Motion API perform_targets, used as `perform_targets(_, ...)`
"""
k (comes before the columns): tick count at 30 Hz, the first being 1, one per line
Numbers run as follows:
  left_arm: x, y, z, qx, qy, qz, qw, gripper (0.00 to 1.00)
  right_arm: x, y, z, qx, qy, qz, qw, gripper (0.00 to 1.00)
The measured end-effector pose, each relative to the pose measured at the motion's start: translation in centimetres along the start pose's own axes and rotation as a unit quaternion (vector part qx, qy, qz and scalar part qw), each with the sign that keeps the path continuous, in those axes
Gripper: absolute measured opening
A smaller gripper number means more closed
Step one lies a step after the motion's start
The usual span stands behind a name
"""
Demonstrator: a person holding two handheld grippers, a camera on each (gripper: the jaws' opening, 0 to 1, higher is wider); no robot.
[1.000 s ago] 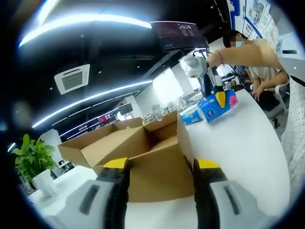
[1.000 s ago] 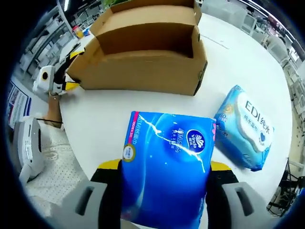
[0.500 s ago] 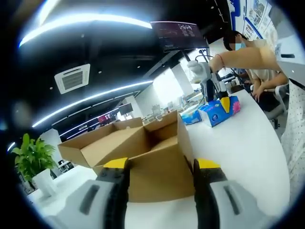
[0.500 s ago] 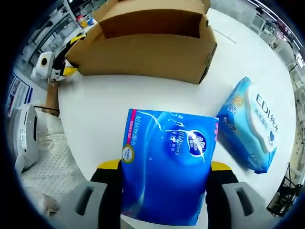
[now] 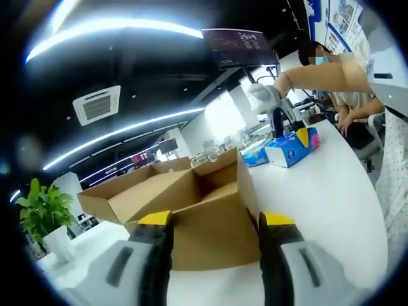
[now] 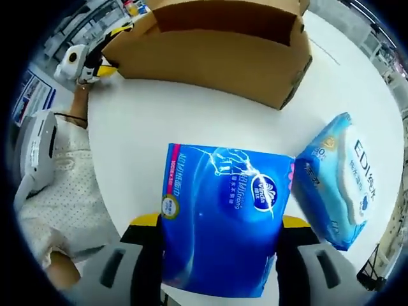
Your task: Operate the shoe box by opening the lid, removing the specified soft item, and placing it in the target area until the item is outside and the box remains undamaged.
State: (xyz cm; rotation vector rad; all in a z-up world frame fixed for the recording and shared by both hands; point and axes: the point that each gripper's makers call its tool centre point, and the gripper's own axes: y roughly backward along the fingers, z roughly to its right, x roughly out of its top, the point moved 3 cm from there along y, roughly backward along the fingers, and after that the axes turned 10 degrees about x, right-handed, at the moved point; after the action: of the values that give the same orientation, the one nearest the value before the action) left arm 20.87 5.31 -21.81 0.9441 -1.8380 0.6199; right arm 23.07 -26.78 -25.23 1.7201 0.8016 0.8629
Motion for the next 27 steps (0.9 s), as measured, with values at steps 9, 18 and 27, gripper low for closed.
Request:
perform_targets(9, 0.1, 0.1, 0.1, 0.000, -0.001, 0.000, 1.0000, 0.55, -0.7, 0.0, -0.1, 0.008, 0.136, -0.054, 0.9892, 0.73)
perform_targets(18, 0.1, 0.2, 0.2, 0.000, -0.001, 0.000, 1.0000, 0.55, -1.2, 0.2, 0.6, 0.018, 0.254, -0.093, 0.9627, 0.74)
perform_targets(27, 0.0, 0.0, 0.1, 0.000, -0.001, 0.000, 1.0000, 0.55, -1.3, 0.3, 0.9, 0.018, 0.311, -0.098, 0.9450, 0.74)
